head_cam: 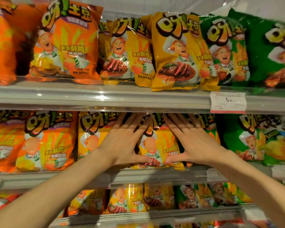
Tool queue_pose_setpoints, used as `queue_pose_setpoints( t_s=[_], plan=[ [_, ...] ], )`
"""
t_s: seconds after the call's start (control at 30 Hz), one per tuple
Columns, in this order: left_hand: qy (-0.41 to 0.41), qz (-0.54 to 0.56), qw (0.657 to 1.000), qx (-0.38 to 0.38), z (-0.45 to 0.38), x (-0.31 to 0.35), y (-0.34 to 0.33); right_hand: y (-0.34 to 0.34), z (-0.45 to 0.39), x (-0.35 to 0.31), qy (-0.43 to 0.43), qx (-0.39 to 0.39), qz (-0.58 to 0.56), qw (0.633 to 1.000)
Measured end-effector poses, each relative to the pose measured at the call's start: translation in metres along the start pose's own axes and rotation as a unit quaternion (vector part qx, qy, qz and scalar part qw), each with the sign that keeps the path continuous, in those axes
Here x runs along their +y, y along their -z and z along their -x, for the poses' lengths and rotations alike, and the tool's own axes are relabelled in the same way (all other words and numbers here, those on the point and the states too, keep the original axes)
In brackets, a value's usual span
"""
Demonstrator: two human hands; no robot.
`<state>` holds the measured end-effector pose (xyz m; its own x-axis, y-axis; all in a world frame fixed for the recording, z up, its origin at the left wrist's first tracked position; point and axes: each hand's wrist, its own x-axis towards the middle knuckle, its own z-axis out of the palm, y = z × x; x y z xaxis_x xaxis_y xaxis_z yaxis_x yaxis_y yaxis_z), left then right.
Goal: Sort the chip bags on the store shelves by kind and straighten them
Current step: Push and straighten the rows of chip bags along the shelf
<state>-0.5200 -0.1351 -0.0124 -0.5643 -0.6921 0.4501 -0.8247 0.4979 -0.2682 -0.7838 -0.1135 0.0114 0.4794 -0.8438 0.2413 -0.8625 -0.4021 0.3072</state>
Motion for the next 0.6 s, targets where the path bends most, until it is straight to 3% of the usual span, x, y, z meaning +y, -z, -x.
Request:
queue_pose_setpoints(
  t_s=[0.3, 0.4, 0.53, 0.6],
  plan=[
    [-0.004, 0.010, 0.999, -0.034, 0.000, -0.013, 0.000, -0.010, -0.008, -0.012, -0.010, 0.001, 0.009, 1.000],
    [-0.002, -0.003, 1.000, -0.008, 0.005, -0.012, 0.000, -0.006, -0.004, -0.015, -0.015, 0.003, 0.000, 1.000],
    [0.033, -0.030, 0.999, 0.023, 0.024, -0.014, 0.004, -0.004, 0.003, -0.029, -0.033, 0.022, -0.036, 0.999],
    [0.088, -0.040, 0.995, 0.034, 0.037, -0.019, 0.006, -0.006, 0.001, -0.042, -0.044, 0.054, -0.061, 0.996]
  ],
)
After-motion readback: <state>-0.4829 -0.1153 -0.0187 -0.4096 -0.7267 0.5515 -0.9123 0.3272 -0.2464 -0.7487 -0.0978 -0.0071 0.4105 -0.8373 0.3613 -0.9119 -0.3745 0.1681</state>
